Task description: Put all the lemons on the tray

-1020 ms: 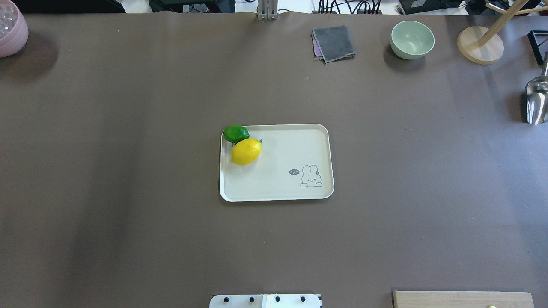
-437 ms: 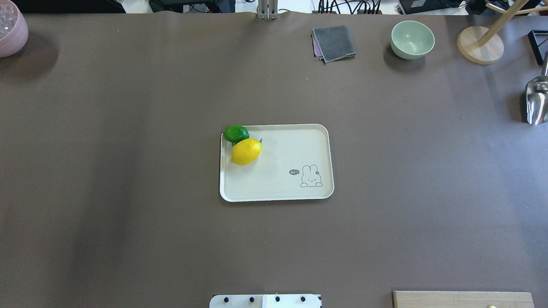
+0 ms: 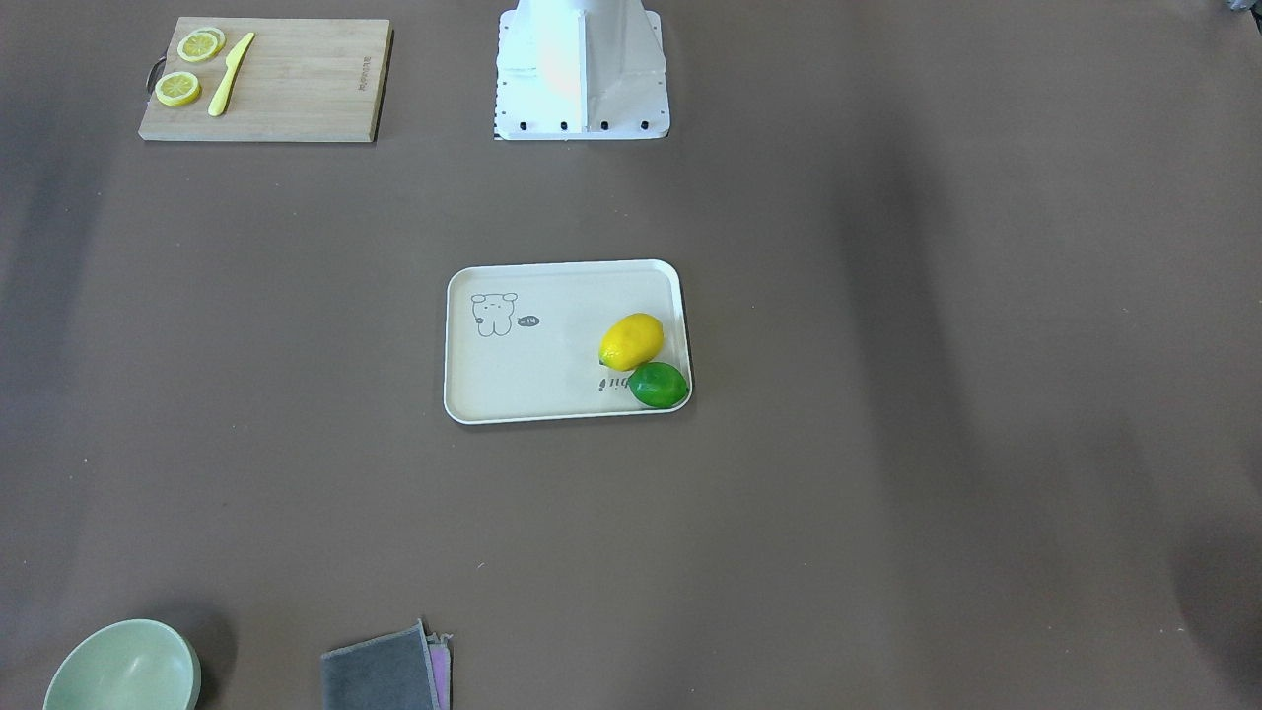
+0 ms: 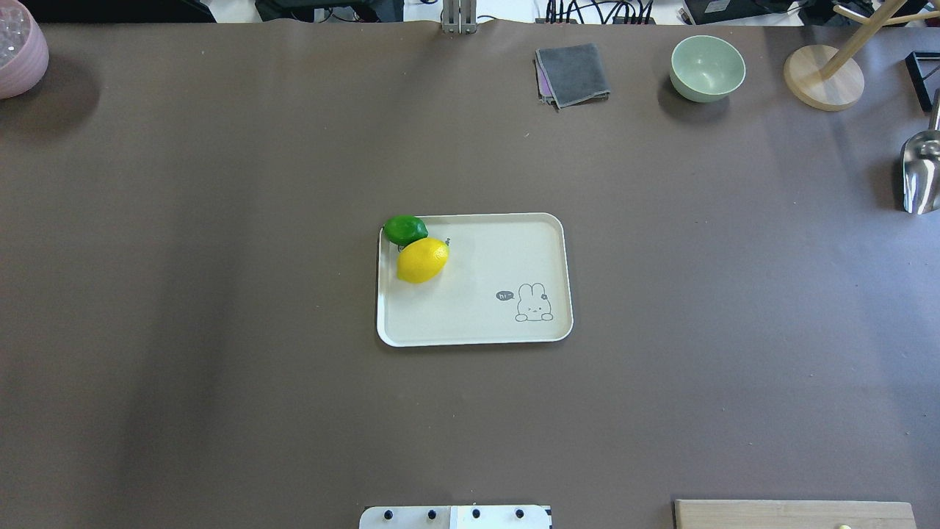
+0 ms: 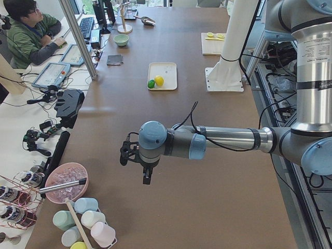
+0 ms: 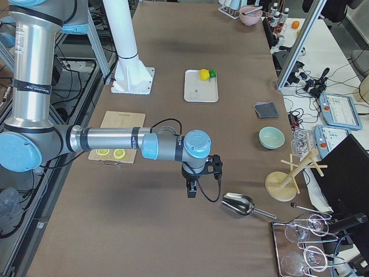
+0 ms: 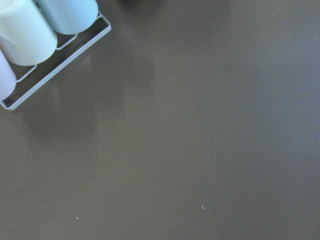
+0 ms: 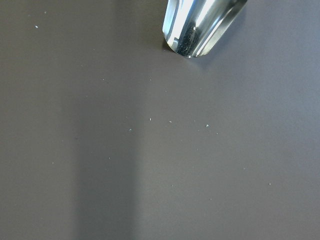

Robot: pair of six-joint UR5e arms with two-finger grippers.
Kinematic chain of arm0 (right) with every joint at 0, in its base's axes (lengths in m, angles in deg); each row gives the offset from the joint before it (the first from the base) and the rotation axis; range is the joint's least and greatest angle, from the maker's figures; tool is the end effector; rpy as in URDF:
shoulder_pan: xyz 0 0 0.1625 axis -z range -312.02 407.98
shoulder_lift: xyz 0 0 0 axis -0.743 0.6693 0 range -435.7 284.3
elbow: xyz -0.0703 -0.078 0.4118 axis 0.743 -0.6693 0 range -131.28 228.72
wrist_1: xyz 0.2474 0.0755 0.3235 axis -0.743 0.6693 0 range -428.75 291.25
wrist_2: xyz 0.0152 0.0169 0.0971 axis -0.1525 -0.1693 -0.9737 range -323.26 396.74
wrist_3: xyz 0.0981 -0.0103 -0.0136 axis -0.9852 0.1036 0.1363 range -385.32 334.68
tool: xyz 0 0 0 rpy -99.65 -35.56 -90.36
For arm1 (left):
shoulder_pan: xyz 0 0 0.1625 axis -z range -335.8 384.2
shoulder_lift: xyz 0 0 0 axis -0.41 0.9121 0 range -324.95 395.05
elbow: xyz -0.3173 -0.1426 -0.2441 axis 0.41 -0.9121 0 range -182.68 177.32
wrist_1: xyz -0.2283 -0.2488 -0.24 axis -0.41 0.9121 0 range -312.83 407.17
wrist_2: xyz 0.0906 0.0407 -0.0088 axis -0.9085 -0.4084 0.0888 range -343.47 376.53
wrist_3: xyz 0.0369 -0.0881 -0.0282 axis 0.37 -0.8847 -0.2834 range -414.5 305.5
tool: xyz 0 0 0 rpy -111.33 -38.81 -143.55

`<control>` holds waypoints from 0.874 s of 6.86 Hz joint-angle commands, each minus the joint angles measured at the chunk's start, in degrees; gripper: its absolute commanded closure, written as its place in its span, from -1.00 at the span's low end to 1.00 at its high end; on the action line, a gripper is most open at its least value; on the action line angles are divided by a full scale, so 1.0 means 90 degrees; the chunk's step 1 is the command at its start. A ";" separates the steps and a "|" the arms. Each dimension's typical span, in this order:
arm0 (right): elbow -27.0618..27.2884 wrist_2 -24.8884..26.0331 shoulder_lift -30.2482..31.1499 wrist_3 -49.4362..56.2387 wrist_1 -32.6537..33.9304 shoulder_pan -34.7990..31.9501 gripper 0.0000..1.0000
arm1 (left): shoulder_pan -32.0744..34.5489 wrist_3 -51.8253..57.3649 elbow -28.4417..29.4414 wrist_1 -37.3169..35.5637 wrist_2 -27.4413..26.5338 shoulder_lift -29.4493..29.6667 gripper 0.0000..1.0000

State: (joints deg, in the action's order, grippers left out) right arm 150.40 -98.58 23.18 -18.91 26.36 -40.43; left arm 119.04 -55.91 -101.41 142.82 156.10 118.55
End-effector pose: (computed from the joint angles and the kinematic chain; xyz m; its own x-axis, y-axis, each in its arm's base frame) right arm 0.0507 -0.4245 0.6372 0.6962 -0.1024 0.7105 0.1061 0.9936 0.0392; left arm -0.0953 -0.4450 0.6198 0.6528 0.0250 -0.7571 0.0995 0.9880 0.1185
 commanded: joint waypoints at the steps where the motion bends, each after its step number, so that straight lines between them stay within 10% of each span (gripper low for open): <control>1: 0.0001 -0.0003 0.0000 0.0000 -0.0001 0.0000 -1.00 | 0.0000 0.0000 -0.0007 0.0027 0.0000 0.0000 -0.99; 6: 0.0089 -0.0003 0.0000 0.0000 0.0008 0.0000 -1.00 | 0.0000 0.0000 0.0032 0.0018 0.0000 0.0000 -0.99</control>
State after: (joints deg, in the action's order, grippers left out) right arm 151.17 -98.61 23.18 -18.91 26.37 -40.43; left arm 119.04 -55.91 -101.27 143.04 156.10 118.55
